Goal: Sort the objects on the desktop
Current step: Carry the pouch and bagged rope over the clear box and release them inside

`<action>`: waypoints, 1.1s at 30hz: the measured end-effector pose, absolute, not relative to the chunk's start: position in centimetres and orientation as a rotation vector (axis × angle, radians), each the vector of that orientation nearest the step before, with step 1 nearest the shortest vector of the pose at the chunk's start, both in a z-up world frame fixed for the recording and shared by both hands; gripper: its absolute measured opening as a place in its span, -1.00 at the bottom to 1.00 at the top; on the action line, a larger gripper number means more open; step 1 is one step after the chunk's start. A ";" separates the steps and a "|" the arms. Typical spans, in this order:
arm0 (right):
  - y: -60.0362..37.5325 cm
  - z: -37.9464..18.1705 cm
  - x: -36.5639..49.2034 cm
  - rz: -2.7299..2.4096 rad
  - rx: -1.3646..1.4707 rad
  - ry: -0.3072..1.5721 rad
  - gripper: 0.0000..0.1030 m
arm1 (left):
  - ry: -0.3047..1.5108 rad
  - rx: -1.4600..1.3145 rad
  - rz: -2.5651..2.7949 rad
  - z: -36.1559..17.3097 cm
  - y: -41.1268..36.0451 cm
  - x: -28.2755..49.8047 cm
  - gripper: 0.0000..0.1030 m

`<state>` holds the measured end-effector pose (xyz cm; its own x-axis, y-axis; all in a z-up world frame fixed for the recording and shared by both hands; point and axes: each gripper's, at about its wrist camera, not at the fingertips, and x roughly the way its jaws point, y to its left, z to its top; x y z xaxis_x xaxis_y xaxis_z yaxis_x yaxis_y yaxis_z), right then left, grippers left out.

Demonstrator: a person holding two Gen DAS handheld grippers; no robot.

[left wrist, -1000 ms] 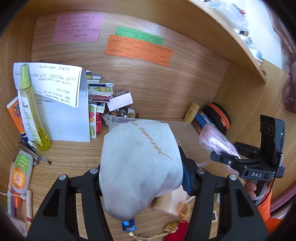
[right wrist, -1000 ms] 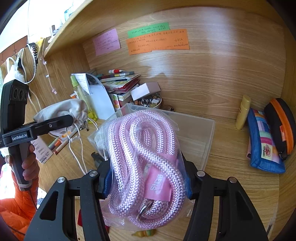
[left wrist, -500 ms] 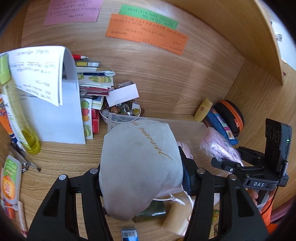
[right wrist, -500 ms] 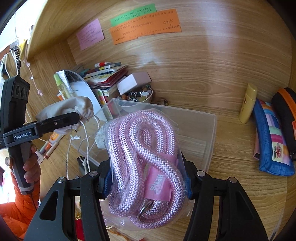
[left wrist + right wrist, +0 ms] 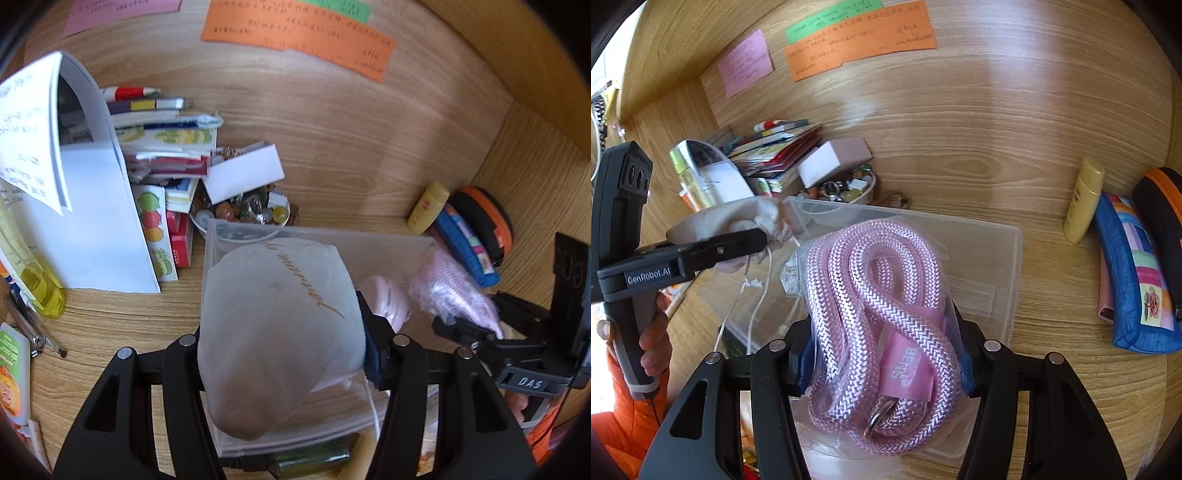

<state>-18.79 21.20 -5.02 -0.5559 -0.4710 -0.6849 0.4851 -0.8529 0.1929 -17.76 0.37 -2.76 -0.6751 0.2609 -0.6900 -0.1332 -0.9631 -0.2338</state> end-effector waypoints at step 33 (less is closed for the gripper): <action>20.4 -5.7 -18.1 -2.398 1.044 0.079 0.61 | -0.116 -1.151 2.647 -3.3 2.1 -16.9 0.52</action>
